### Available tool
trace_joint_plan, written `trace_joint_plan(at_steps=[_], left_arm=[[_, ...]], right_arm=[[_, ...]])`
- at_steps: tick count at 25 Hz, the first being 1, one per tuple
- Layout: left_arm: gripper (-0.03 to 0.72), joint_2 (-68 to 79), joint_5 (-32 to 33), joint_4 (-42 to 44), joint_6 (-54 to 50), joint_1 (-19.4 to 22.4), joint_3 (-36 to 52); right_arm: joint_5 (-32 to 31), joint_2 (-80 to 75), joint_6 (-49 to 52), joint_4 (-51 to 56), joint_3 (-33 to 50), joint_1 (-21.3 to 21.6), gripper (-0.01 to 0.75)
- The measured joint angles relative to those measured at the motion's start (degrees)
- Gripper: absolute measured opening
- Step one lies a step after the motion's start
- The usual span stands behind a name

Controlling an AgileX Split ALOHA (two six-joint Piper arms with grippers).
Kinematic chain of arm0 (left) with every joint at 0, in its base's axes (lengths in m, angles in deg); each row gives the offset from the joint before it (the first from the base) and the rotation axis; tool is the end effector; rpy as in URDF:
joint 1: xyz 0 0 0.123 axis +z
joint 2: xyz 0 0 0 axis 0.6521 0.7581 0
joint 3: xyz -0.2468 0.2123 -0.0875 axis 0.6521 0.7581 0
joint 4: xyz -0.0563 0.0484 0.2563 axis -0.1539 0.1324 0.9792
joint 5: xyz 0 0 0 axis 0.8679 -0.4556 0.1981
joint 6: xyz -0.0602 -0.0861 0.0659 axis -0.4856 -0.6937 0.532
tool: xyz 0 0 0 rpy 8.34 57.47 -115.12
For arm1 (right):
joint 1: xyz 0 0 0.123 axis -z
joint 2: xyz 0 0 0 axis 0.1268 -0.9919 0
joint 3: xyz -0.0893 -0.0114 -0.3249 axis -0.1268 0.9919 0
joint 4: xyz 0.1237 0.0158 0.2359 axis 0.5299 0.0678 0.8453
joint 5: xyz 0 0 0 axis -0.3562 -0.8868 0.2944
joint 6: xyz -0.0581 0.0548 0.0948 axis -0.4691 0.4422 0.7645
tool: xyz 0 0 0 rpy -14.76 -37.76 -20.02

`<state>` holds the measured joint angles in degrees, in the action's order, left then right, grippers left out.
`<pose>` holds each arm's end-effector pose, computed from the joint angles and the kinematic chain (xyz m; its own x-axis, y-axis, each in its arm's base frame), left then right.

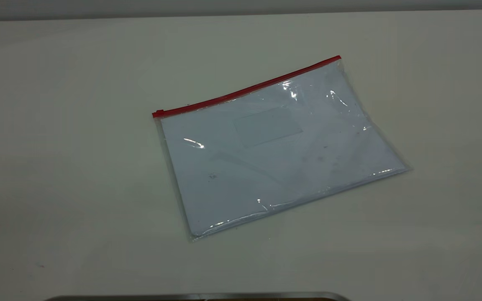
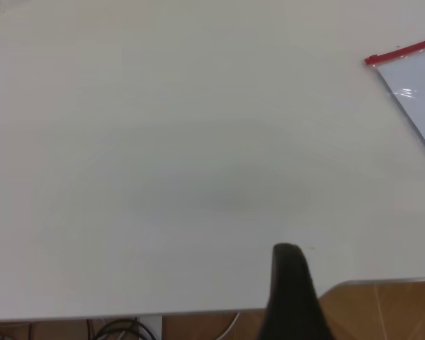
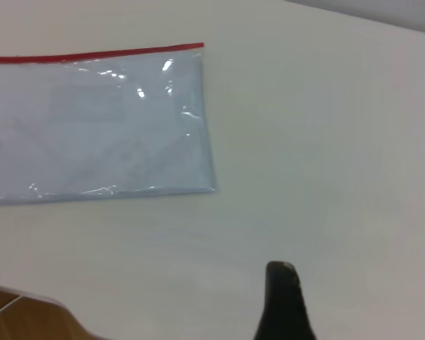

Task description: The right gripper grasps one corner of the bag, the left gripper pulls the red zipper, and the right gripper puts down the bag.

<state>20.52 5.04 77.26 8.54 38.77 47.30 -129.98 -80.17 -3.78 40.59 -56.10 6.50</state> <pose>-0.0199 0.0007 0.2569 -0.5129 0.0226 -0.8581 0.0363 0.9993 0.0046 -0.0206 0.0137 0.2564 -0.4962 -0.1749 -0.8504 -0.1967 0.9767 -0.0861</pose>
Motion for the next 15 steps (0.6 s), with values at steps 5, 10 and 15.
trace_joint_plan(at_steps=[5,10,15], left_arm=[[0.586,0.00,0.00,0.00,0.00,0.00,0.00],[0.586,0.00,0.00,0.00,0.00,0.00,0.00],[0.586,0.00,0.00,0.00,0.00,0.00,0.00]], right_arm=[[0.12,0.00,4.79,-2.66,0.02,-2.73,0.578],[0.17,0.00,5.37,-3.32,0.06,-2.73,0.578],[0.23,0.00,5.38,-3.49,0.06,-2.73,0.578]])
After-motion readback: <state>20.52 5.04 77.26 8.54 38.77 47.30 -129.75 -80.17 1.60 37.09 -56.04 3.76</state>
